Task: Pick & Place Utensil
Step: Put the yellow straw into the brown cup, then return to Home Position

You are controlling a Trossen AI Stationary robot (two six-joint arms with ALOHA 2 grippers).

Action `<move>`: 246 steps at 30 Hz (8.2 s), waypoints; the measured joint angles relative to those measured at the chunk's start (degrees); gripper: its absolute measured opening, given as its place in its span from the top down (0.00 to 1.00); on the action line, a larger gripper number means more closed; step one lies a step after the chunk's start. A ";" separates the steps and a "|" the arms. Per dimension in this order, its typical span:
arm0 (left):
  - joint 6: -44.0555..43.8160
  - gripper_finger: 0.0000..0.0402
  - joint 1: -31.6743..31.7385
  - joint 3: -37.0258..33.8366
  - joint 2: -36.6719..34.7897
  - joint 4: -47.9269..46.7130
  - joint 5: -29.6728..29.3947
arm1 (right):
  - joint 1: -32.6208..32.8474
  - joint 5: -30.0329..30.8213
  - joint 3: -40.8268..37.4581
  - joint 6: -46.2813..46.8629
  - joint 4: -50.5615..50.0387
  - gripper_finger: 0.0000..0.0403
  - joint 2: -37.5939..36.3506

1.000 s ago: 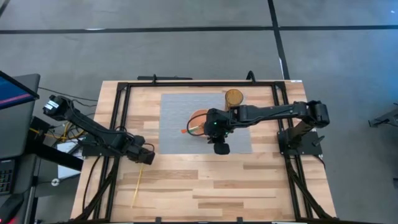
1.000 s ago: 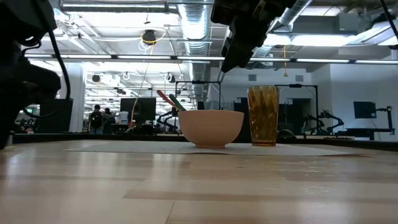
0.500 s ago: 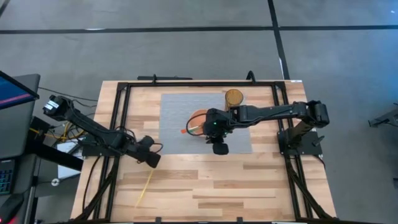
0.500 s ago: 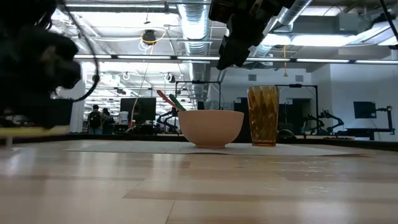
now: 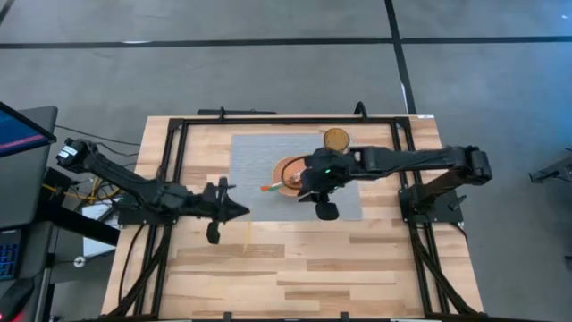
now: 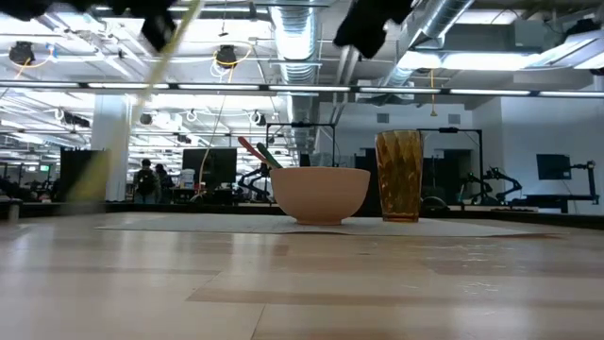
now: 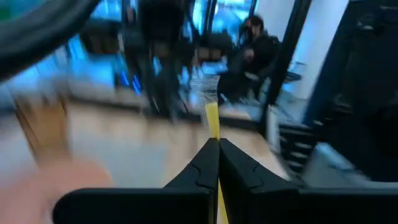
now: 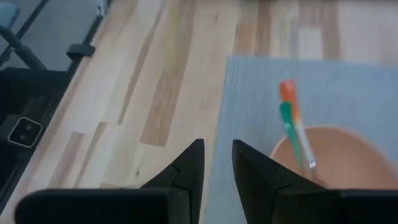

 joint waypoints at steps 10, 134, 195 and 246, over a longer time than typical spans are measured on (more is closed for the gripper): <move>22.49 0.99 8.68 11.25 2.94 1.98 8.11 | -1.69 0.20 -21.20 -2.05 18.28 0.81 -15.70; 27.38 0.51 20.02 24.17 22.08 6.23 5.69 | -4.16 13.93 -35.69 -1.54 64.48 1.00 -13.19; 22.83 0.52 18.15 24.19 4.61 -16.97 -4.32 | 0.17 53.99 -33.48 -17.42 49.83 0.60 -33.09; 10.83 0.52 18.19 -4.55 -53.54 -35.81 -5.73 | 12.00 47.75 -54.63 2.42 20.65 0.68 -74.62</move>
